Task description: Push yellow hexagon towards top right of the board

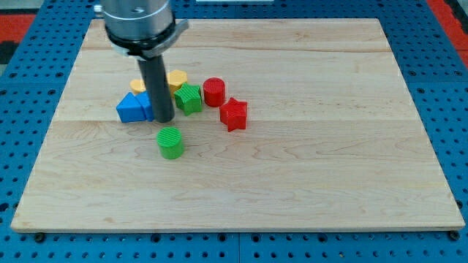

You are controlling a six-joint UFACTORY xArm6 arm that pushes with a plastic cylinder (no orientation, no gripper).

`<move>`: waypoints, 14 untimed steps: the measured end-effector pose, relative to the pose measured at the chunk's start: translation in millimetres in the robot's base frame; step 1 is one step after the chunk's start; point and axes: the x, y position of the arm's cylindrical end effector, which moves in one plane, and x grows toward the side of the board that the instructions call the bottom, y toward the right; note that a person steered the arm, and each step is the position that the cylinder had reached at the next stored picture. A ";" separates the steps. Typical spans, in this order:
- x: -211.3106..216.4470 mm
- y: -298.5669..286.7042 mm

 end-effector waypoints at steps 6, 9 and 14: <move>-31.1 -48.1; -61.6 13.6; -161.9 95.4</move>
